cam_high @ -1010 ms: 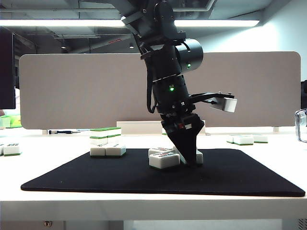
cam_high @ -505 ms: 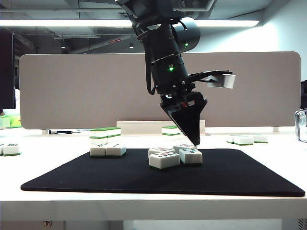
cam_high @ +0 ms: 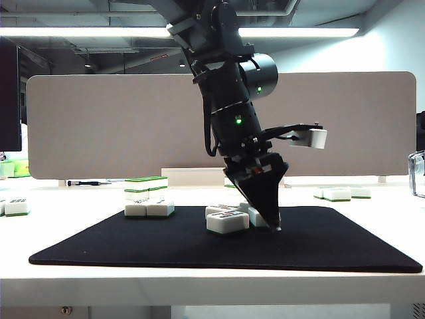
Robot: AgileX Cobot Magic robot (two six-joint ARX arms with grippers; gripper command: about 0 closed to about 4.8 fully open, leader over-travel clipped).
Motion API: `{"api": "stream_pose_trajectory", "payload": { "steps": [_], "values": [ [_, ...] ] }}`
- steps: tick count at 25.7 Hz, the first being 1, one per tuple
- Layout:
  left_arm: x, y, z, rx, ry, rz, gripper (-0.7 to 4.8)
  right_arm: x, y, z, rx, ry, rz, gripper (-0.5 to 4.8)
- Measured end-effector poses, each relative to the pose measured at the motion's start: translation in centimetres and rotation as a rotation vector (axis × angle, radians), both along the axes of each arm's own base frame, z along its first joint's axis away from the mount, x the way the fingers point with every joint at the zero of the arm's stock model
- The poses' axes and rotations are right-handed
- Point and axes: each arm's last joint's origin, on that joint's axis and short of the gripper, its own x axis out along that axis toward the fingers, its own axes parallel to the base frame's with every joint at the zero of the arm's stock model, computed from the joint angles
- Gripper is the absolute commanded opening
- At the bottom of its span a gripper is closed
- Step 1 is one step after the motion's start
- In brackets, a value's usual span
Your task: Align six mahjong tiles in a row on the table.
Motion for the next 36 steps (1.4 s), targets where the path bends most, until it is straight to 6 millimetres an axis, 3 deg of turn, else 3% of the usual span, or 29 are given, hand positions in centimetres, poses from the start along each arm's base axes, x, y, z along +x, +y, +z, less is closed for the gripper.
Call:
{"api": "stream_pose_trajectory", "payload": {
  "steps": [2, 9, 13, 15, 20, 22, 25, 30, 36],
  "values": [
    [0.1, -0.1, -0.5, 0.007, 0.012, -0.001, 2.31, 0.0, 0.0, 0.0, 0.0, -0.001, 0.0, -0.01],
    [0.0, 0.0, -0.3, 0.013, 0.006, 0.005, 2.0, 0.0, 0.0, 0.0, 0.0, 0.0, 0.0, -0.01],
    [-0.8, 0.9, 4.1, -0.035, -0.064, 0.011, 2.0, 0.0, 0.0, 0.0, 0.0, 0.0, 0.0, -0.01],
    [-0.7, 1.5, 5.0, -0.027, -0.099, 0.029, 2.0, 0.0, 0.0, 0.0, 0.0, 0.0, 0.0, -0.01],
    [3.0, 6.8, 4.7, 0.071, -0.113, 0.15, 2.0, 0.0, 0.0, 0.0, 0.0, 0.0, 0.0, -0.01],
    [4.3, 8.9, 4.7, 0.012, -0.075, 0.143, 2.0, 0.0, 0.0, 0.0, 0.0, 0.0, 0.0, -0.01],
    [5.2, 10.4, 4.8, -0.053, -0.057, 0.064, 2.0, 0.0, 0.0, 0.0, 0.0, 0.0, 0.0, -0.01],
    [6.0, 11.6, 4.2, -0.025, -0.102, -0.039, 2.0, 0.0, 0.0, 0.0, 0.0, 0.0, 0.0, -0.01],
    [6.8, 11.3, 0.7, 0.016, -0.039, -0.07, 2.0, 0.0, 0.0, 0.0, 0.0, 0.0, 0.0, -0.01]
  ]
}}
